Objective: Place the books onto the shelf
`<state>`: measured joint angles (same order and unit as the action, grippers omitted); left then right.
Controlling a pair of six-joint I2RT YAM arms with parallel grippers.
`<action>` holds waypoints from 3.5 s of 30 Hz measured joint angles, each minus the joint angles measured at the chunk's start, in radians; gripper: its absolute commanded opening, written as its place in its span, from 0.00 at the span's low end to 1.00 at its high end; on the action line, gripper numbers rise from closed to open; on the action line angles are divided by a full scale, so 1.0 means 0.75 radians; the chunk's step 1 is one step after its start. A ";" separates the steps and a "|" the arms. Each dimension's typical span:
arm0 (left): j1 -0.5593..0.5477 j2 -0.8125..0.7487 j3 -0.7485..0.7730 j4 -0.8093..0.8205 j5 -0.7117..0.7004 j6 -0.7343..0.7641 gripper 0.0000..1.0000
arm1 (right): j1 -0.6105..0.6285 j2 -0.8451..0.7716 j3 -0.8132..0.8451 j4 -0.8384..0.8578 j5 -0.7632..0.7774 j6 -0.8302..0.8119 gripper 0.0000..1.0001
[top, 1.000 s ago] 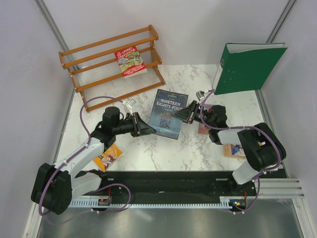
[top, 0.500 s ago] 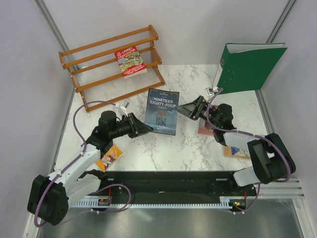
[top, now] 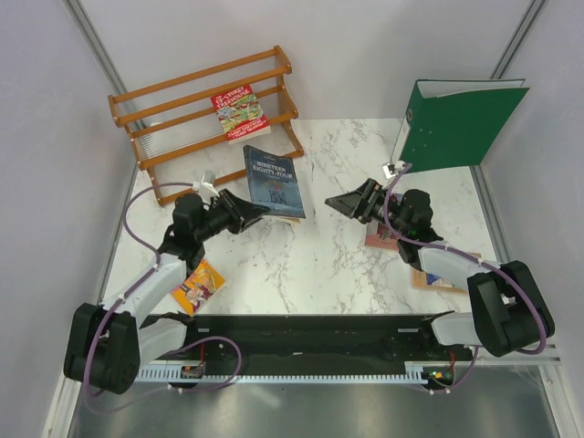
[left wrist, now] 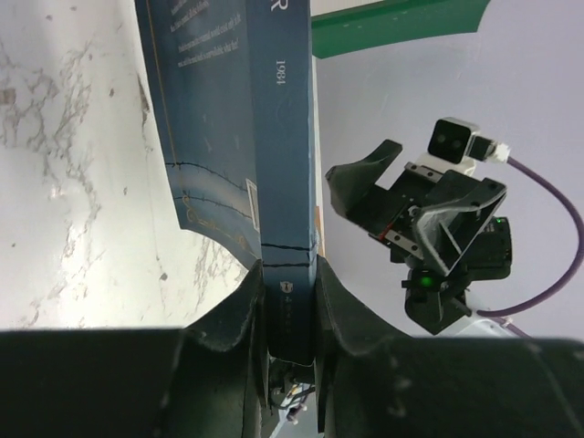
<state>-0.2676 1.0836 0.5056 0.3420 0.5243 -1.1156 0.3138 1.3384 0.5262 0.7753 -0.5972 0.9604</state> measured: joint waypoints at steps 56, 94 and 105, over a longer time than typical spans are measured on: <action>0.334 0.942 0.436 1.126 0.402 -0.946 0.02 | -0.004 0.156 -0.001 0.112 -0.024 0.022 0.98; 0.468 1.100 0.769 1.151 0.335 -1.039 0.02 | -0.004 0.219 -0.015 0.223 -0.050 0.087 0.98; 0.468 1.196 0.871 1.148 0.293 -0.994 0.02 | -0.004 0.219 -0.015 0.223 -0.051 0.087 0.98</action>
<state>0.0837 1.9804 1.1591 1.2030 0.7441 -1.8610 0.3107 1.5028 0.5148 0.9428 -0.6353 1.0256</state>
